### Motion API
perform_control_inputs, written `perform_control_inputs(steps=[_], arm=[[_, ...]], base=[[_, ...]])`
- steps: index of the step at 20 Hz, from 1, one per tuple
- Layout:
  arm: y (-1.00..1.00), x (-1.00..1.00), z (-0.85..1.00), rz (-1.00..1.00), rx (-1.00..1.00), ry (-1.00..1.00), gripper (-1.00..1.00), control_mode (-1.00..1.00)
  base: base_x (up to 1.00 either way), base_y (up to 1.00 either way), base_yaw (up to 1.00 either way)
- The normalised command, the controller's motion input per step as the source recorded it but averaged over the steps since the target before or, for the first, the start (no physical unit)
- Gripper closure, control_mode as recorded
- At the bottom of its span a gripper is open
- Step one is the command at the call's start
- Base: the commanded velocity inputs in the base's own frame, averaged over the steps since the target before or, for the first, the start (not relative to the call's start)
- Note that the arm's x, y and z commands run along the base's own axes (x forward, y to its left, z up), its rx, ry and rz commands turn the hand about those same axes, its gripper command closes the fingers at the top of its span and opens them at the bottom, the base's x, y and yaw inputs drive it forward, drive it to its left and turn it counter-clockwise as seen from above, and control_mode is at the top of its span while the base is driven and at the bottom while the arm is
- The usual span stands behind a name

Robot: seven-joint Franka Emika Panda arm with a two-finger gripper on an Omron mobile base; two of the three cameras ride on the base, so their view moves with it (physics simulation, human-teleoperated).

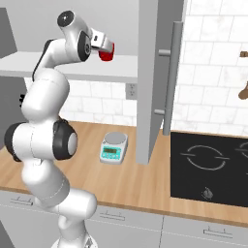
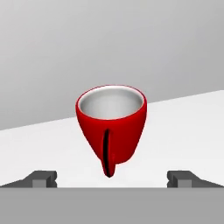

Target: Gather all objects into one cabinet and sort the glasses and bowls to opposite sides.

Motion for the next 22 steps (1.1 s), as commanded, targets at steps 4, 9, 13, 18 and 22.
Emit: perform_control_inputs(steps=[4, 9, 13, 18, 22], arm=[[0.00, 0.32, -0.23, 0.00, 0.00, 0.00, -1.00, -1.00], [0.00, 0.39, -0.26, 0.00, 0.00, -0.01, -1.00, -1.00], [0.00, 0.29, -0.05, 0.00, 0.00, 0.00, -1.00, -1.00], [0.00, 0.32, 0.00, 0.00, 0.00, 0.00, -1.00, -1.00], [0.00, 0.28, 0.00, 0.00, 0.00, 0.00, -1.00, -1.00]], base=[[0.00, 0.00, 0.00], [0.00, 0.00, 0.00], [0.00, 0.00, 0.00], [0.00, 0.00, 0.00], [0.00, 0.00, 0.00]])
